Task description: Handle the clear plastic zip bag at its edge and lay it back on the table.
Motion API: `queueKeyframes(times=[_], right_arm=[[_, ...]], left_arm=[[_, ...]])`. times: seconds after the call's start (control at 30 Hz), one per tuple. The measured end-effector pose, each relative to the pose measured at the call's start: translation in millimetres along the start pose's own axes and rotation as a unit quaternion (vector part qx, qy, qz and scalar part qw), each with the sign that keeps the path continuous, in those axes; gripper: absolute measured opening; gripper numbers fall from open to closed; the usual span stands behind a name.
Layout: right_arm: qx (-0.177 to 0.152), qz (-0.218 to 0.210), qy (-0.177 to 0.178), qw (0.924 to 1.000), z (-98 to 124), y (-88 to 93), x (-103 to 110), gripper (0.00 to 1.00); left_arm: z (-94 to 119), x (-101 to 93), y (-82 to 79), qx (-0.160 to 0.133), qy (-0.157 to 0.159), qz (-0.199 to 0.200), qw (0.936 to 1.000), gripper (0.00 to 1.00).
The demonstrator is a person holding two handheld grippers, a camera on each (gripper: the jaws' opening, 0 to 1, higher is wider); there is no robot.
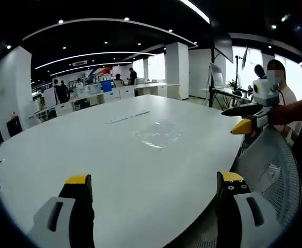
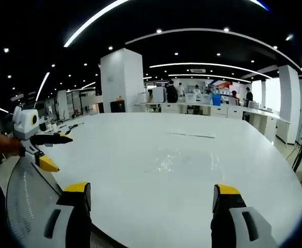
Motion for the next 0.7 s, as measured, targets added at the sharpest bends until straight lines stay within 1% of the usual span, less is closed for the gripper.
queueKeyframes(times=[0.1,0.17,0.27,0.33,0.37,0.4,0.47,0.53,0.7], right_arm=[[0.005,0.008,-0.002,1.0000,-1,-0.8,1,0.98],[0.004,0.008,-0.002,1.0000,-1,-2.0,0,0.99],[0.002,0.004,0.001,1.0000,-1,-4.5,-3,0.99],[0.000,-0.010,-0.002,0.9999,-1,-6.2,-4,0.99],[-0.002,-0.011,-0.001,0.9999,-1,-7.0,-5,0.99],[-0.003,-0.008,-0.001,1.0000,-1,-7.4,-5,0.99],[-0.001,-0.003,-0.001,1.0000,-2,-8.0,-5,0.99],[-0.001,-0.004,-0.001,1.0000,-3,-8.2,-5,0.99],[0.008,-0.010,-0.002,0.9999,-4,-6.2,-5,0.99]], left_arm=[[1,-1.1,0.6,0.007,0.003,-0.007,0.9999,0.99],[1,-1.0,1.5,0.009,0.002,-0.004,0.9999,0.99],[1,-2.1,2.9,0.015,0.007,-0.003,0.9999,0.99],[1,-3.2,3.2,0.020,0.009,-0.003,0.9998,0.99],[0,-3.4,4.8,0.032,0.007,0.002,0.9995,0.99],[0,-3.4,5.6,0.039,0.006,0.006,0.9992,0.99],[0,-1.8,6.6,0.035,0.006,0.007,0.9994,0.99],[1,-1.1,6.8,0.033,0.004,0.018,0.9993,0.99],[1,0.6,10.6,0.038,0.002,0.018,0.9991,0.99]])
Point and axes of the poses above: the point that each gripper's makers call its tool centre point, and the gripper's own axes: z roughly backward along the fingers, x roughly to its left, y roughly out of its underside, the point moved 6 cm from there along z, roughly backward along the fingers, and after that the axes turned 11 degrees about -z, right-handed, at the moved point
